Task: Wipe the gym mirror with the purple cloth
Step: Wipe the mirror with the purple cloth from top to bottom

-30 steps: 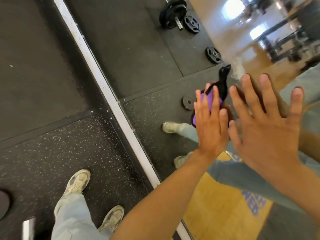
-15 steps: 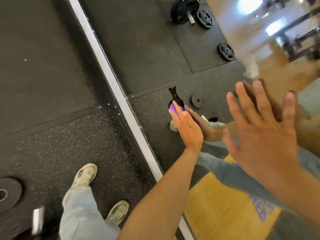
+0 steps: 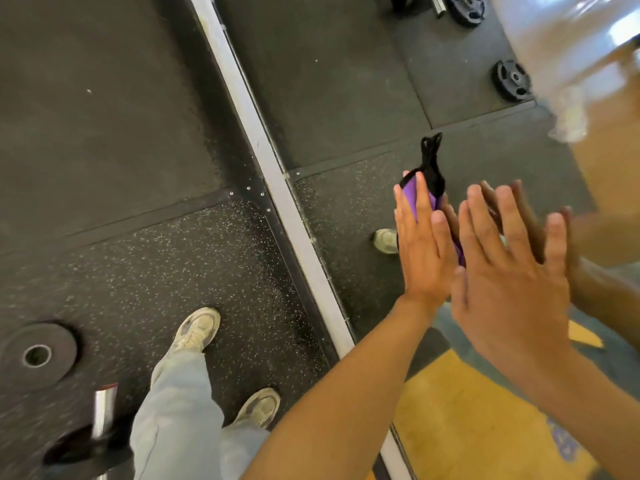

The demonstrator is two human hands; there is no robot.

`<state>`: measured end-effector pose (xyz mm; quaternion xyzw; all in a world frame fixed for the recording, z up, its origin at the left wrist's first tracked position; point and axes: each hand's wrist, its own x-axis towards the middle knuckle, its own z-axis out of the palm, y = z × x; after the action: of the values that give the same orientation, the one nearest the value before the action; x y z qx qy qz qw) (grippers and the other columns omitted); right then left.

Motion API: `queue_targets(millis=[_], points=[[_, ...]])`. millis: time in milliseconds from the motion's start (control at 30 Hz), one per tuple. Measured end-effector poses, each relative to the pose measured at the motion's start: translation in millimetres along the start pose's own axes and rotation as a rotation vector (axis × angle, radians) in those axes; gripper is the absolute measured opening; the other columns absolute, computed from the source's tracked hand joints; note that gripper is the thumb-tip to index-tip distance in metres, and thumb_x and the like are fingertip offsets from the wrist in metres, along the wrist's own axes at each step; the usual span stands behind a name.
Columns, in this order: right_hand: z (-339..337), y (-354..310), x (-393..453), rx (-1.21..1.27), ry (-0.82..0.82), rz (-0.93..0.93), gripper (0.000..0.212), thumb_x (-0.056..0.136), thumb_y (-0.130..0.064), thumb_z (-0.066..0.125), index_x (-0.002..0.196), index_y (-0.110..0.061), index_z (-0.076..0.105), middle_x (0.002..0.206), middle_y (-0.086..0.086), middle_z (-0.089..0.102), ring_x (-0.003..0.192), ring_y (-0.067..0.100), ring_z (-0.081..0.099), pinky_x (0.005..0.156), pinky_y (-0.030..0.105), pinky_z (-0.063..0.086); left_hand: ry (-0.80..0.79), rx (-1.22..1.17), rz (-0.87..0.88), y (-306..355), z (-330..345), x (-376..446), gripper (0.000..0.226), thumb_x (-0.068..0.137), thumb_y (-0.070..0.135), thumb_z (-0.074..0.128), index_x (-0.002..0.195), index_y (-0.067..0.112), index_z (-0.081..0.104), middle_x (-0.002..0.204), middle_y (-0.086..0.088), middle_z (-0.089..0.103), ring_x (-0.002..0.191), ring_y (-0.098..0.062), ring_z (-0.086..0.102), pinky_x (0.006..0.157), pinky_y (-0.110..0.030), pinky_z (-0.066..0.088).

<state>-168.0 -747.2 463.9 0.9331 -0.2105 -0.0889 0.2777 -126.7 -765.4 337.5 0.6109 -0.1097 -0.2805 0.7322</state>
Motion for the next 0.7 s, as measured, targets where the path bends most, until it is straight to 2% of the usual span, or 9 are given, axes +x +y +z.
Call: queue_targets(millis=[33,100,233,367,433,500,600,633,700], points=[[7.1,-5.5,-0.2,-0.008,-0.021,-0.002,0.085,0.096,-0.026,0.037,0.164,-0.018,-0.012,0.174,0.013,0.009,0.161,0.033,0.004,0.126,0.052,-0.014,0.022,0.011,0.009,-14.8,-1.5,6.4,0.056,0.116,0.036,0.022,0.160,0.057,-0.006,0.174,0.018,-0.011,0.161,-0.004,-0.009,0.132,-0.052,0.010],[24.0,-17.1,-1.9,-0.048,-0.062,0.016,0.082,0.095,-0.028,0.038,0.166,-0.010,0.002,0.174,0.012,0.006,0.161,0.031,0.001,0.125,0.050,-0.017,0.069,0.008,0.025,-48.4,-5.5,17.9,0.052,0.116,0.038,0.017,0.161,0.054,-0.003,0.177,0.007,-0.001,0.162,-0.007,-0.004,0.132,-0.050,0.013],[64.0,-44.4,-4.1,-0.082,-0.142,0.024,0.080,0.094,-0.032,0.040,0.165,-0.005,0.015,0.174,0.010,0.006,0.162,0.027,0.001,0.126,0.050,-0.015,0.125,0.011,-0.079,-125.2,-22.5,31.7,0.052,0.115,0.041,0.018,0.161,0.050,-0.004,0.177,0.005,0.008,0.162,-0.009,0.008,0.132,-0.043,0.016],[103.5,-71.7,0.1,-0.069,-0.173,0.028,0.081,0.092,-0.030,0.043,0.165,-0.006,0.016,0.174,0.006,0.009,0.161,0.024,0.006,0.126,0.050,-0.015,0.145,-0.061,-0.174,-187.6,-37.2,42.4,0.053,0.116,0.035,0.020,0.168,0.030,0.007,0.176,0.008,0.010,0.155,0.008,0.015,0.122,-0.010,0.016],[120.3,-82.8,2.7,-0.075,-0.175,0.034,0.082,0.092,-0.033,0.042,0.165,-0.007,0.016,0.174,0.006,0.009,0.161,0.024,0.007,0.125,0.050,-0.016,0.158,-0.099,-0.207,-214.4,-42.2,48.6,0.053,0.117,0.031,0.020,0.168,0.026,0.009,0.173,0.012,0.012,0.147,0.021,0.015,0.115,-0.002,0.017],[135.6,-92.0,6.7,-0.080,-0.179,0.030,0.084,0.091,-0.037,0.043,0.165,-0.008,0.017,0.174,0.007,0.009,0.161,0.025,0.008,0.125,0.050,-0.015,0.156,-0.110,-0.233,-243.5,-49.4,54.9,0.053,0.117,0.032,0.020,0.168,0.026,0.009,0.171,0.013,0.014,0.146,0.021,0.016,0.119,-0.006,0.018],[154.6,-103.0,12.4,-0.078,-0.155,0.037,0.086,0.088,-0.039,0.047,0.164,-0.008,0.020,0.174,0.006,0.013,0.161,0.025,0.009,0.125,0.050,-0.014,0.176,-0.156,-0.287,-293.1,-58.6,65.0,0.056,0.115,0.038,0.021,0.169,0.026,0.010,0.174,0.004,0.018,0.156,0.001,0.022,0.128,-0.023,0.022],[158.6,-106.3,13.5,-0.077,-0.141,0.044,0.087,0.087,-0.039,0.049,0.164,-0.008,0.023,0.174,0.006,0.015,0.161,0.024,0.009,0.124,0.051,-0.015,0.189,-0.179,-0.317,-308.2,-60.2,67.2,0.056,0.115,0.038,0.021,0.169,0.025,0.010,0.174,0.002,0.019,0.156,-0.002,0.024,0.127,-0.024,0.025],[163.3,-110.8,16.5,-0.084,-0.118,0.060,0.086,0.085,-0.038,0.051,0.163,-0.008,0.027,0.173,0.006,0.017,0.160,0.023,0.009,0.123,0.052,-0.016,0.188,-0.200,-0.376,-330.9,-64.0,69.6,0.054,0.117,0.033,0.022,0.169,0.024,0.011,0.172,0.002,0.023,0.151,0.000,0.028,0.118,-0.010,0.029]])
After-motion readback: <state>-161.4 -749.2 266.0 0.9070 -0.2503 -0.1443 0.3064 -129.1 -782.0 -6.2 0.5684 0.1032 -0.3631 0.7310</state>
